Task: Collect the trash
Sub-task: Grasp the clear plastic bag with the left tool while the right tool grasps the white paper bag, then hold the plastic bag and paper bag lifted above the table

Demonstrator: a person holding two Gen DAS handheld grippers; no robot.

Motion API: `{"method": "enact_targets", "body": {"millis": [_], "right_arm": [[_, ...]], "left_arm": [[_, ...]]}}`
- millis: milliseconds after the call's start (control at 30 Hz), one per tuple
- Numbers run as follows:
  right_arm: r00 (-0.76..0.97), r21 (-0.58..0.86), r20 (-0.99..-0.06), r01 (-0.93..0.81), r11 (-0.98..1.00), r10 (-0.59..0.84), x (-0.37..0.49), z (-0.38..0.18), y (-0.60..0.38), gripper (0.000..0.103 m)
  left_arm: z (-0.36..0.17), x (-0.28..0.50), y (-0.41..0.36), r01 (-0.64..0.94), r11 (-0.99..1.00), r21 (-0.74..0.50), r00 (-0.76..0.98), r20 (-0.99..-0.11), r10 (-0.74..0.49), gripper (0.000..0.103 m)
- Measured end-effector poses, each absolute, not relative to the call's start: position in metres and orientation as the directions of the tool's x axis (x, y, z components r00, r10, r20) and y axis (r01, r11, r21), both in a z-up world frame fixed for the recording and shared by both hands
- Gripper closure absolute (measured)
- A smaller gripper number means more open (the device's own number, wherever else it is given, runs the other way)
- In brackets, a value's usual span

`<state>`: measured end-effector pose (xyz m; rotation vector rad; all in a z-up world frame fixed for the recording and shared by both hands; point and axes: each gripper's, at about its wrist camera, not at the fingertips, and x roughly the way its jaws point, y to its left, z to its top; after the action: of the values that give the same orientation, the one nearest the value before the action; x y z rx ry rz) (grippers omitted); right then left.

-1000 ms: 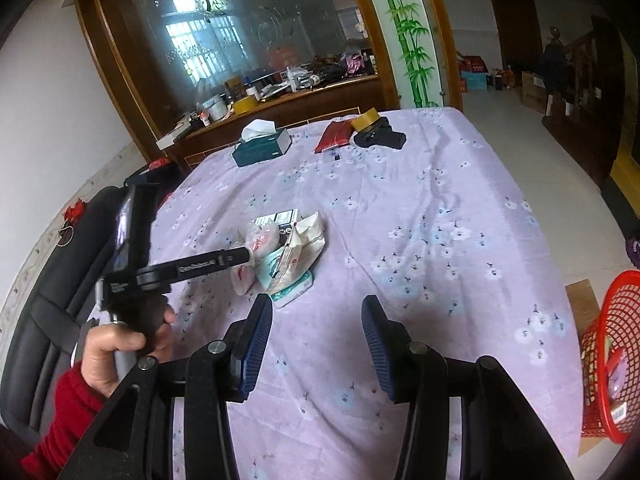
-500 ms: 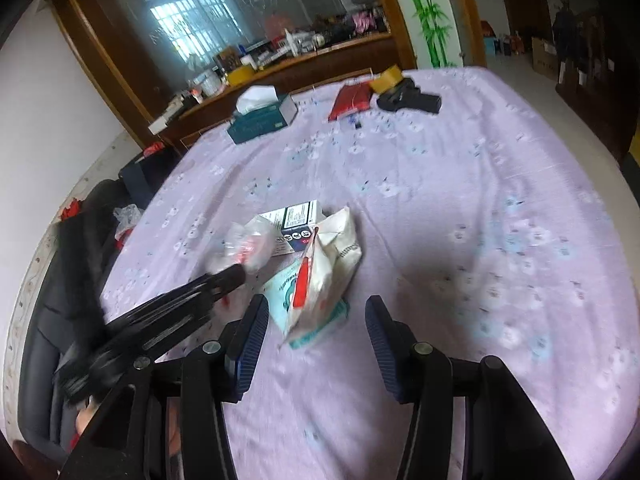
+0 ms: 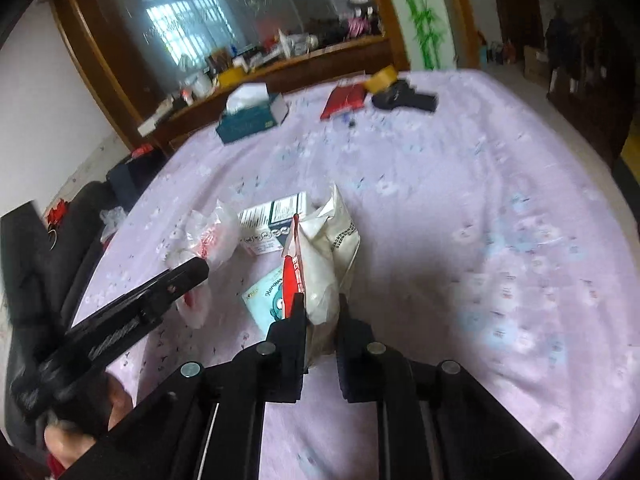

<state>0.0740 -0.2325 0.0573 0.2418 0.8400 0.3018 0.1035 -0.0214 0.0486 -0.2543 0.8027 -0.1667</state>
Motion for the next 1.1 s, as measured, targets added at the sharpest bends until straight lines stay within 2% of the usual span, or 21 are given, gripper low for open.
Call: {"method": "enact_targets", "body": {"millis": [267, 500, 800, 1100], "right_arm": [[0.676, 0.320, -0.647, -0.179, 0.930, 0.352, 0.013, 0.081, -0.263, 0.089], [0.703, 0.278, -0.631, -0.191, 0.941, 0.329, -0.025, 0.088, -0.276, 0.089], [0.720, 0.275, -0.622, -0.169, 0.947, 0.309, -0.063, 0.083, -0.299, 0.089], [0.727, 0.291, -0.618, -0.141, 0.946, 0.298, -0.079, 0.077, -0.318, 0.089]], "left_arm": [[0.064, 0.084, -0.043, 0.113, 0.959, -0.262, 0.686, -0.677, -0.266, 0.073], [0.086, 0.030, -0.063, 0.157, 0.957, -0.242, 0.699, -0.658, -0.281, 0.072], [0.086, -0.023, -0.093, 0.200, 0.959, -0.199, 0.707, -0.648, -0.282, 0.072], [0.079, -0.040, -0.120, 0.216, 0.968, -0.124, 0.714, -0.656, -0.243, 0.072]]}}
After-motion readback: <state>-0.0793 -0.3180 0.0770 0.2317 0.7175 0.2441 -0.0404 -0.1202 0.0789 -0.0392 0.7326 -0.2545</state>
